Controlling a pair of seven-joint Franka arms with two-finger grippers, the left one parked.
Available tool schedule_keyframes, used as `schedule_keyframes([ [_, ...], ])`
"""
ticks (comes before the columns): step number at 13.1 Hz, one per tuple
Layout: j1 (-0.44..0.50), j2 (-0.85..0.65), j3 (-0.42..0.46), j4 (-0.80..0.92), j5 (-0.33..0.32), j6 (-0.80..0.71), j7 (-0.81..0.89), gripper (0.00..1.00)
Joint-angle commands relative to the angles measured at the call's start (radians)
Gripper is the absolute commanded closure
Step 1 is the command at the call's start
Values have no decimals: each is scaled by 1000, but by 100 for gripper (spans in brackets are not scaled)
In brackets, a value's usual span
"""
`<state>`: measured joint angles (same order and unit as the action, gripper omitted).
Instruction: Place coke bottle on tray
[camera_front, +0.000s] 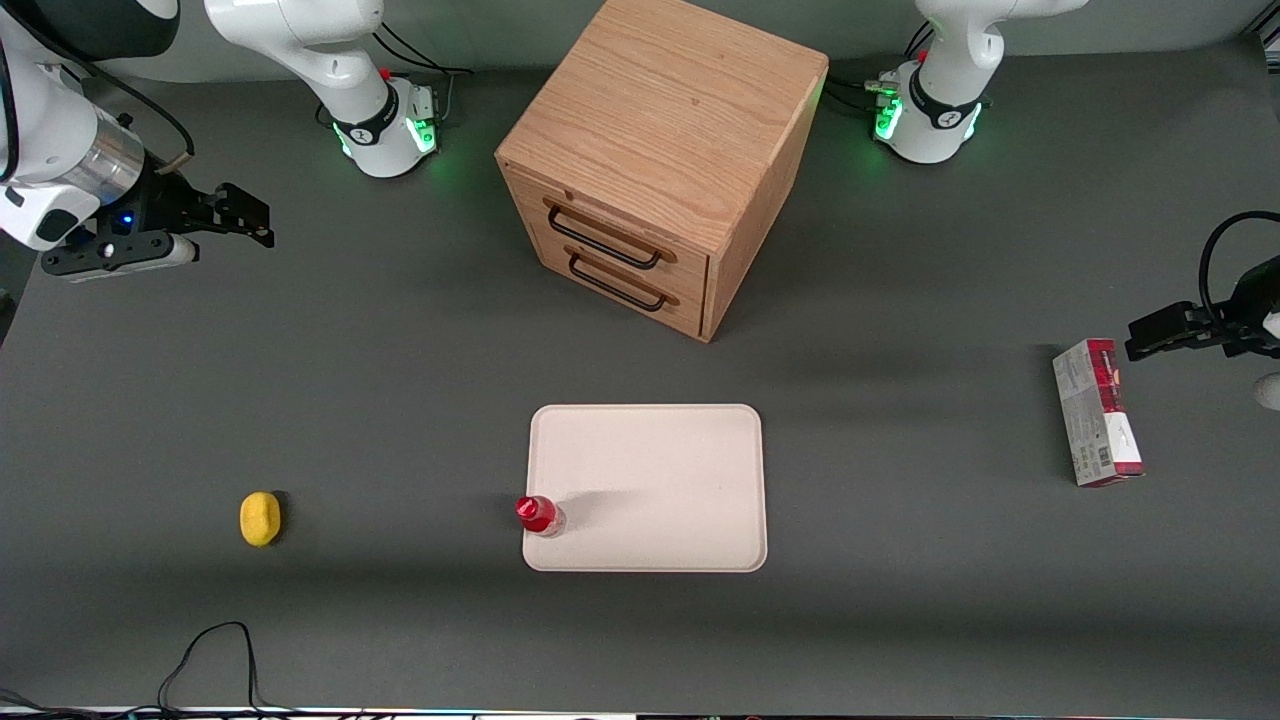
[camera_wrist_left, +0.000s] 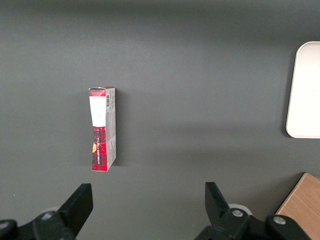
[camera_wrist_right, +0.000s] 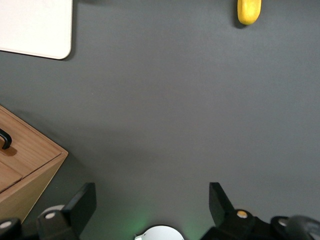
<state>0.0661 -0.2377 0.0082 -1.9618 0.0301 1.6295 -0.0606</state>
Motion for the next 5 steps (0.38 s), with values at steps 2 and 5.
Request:
schedule_keyframes([
  [2, 41, 95, -17, 158, 19, -138, -16, 0],
  [5, 50, 101, -25, 170, 20, -140, -19, 0],
])
